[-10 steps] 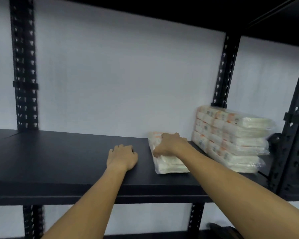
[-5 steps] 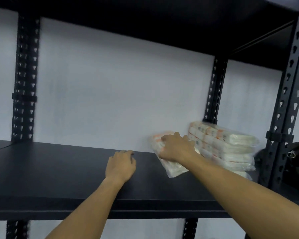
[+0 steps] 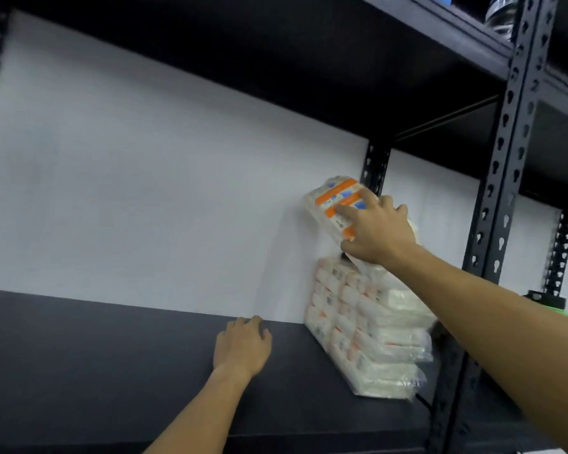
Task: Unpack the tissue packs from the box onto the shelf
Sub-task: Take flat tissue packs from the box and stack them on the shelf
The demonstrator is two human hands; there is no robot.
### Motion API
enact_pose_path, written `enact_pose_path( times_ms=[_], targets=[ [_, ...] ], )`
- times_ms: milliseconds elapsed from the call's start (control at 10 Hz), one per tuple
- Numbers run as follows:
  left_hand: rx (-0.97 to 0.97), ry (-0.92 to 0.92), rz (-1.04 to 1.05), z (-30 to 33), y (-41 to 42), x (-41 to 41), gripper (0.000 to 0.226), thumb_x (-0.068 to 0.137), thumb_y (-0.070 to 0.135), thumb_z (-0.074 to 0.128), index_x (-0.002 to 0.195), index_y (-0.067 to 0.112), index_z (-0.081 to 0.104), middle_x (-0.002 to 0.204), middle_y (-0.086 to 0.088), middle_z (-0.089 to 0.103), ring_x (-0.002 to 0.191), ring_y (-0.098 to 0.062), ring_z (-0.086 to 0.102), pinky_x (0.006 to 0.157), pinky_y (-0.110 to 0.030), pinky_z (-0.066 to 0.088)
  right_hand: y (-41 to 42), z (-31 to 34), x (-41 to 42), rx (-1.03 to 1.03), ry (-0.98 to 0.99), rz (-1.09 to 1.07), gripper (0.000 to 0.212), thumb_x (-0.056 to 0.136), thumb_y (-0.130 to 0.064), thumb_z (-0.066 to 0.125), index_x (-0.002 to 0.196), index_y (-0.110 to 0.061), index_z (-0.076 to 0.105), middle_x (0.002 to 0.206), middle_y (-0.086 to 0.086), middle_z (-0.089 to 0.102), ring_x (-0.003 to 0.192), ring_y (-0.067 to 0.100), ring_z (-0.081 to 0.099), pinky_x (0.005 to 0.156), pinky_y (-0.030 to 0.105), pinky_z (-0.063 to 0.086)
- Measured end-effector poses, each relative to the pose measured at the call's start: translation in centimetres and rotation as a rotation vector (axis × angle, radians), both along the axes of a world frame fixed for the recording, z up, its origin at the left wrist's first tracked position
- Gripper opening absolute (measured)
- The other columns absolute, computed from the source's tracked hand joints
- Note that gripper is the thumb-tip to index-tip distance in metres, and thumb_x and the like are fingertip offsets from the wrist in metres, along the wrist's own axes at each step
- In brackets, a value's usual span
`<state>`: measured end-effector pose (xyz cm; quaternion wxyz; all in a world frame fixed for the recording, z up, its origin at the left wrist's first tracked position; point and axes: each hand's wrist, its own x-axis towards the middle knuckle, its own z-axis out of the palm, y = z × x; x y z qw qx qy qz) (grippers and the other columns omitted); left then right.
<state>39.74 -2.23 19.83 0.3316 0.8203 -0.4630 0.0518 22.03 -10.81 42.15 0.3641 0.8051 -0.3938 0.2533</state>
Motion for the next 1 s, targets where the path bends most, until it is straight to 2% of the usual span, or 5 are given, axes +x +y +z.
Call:
enact_pose_path(
  times_ms=[200,400,600,700,1000],
  targets=[
    [0.243,-0.069,0.012,-1.5,-1.1,0.0,0.053,0.101,0.042,0.028,0.150,0.023,0.032,0.155,-0.007,0.033,0.144,-0.024,0.025,0.120,-0.043,0.014,-3.2,0.8,-1.0,0.134,0.029,-0.069,0.068,0.076,-0.052,0.062,0.141,-0.048,0.041,0.148,0.006,0.036,0.120,0.037,0.042,0.099,0.053,0.036],
    [0.274,-0.117,0.023,-1.9,-1.4,0.0,0.051,0.100,0.043,0.027,0.144,0.023,0.043,0.148,-0.006,0.042,0.138,-0.024,0.033,0.117,-0.042,0.019,-5.3,1.0,-0.2,0.446,-0.048,-0.022,0.075,0.065,-0.049,0.066,0.137,-0.049,0.048,0.140,0.001,0.048,0.121,0.033,0.047,0.092,0.045,0.042],
    [0.280,-0.132,0.027,-2.0,-1.7,0.2,0.049,0.099,0.043,0.028,0.140,0.023,0.046,0.144,-0.005,0.045,0.134,-0.024,0.036,0.115,-0.041,0.023,-7.4,1.0,0.3,0.596,-0.128,0.064,0.084,0.048,-0.057,0.068,0.131,-0.047,0.057,0.145,-0.003,0.049,0.126,0.028,0.049,0.102,0.047,0.045],
    [0.283,-0.134,0.026,-2.0,-1.6,0.2,0.049,0.099,0.043,0.027,0.140,0.023,0.046,0.144,-0.005,0.045,0.134,-0.024,0.036,0.115,-0.042,0.023,-7.3,1.0,-0.1,0.623,-0.151,0.108,0.070,0.069,-0.044,0.076,0.136,-0.038,0.056,0.149,0.001,0.045,0.129,0.027,0.046,0.099,0.038,0.043],
    [0.273,-0.127,0.021,-2.1,-1.7,0.2,0.048,0.099,0.041,0.027,0.138,0.023,0.048,0.140,-0.004,0.048,0.131,-0.023,0.038,0.113,-0.040,0.025,-7.9,1.0,-0.6,0.755,-0.172,0.185,0.061,0.076,-0.033,0.076,0.136,-0.029,0.060,0.146,-0.005,0.047,0.121,0.019,0.045,0.092,0.029,0.032]
  ],
)
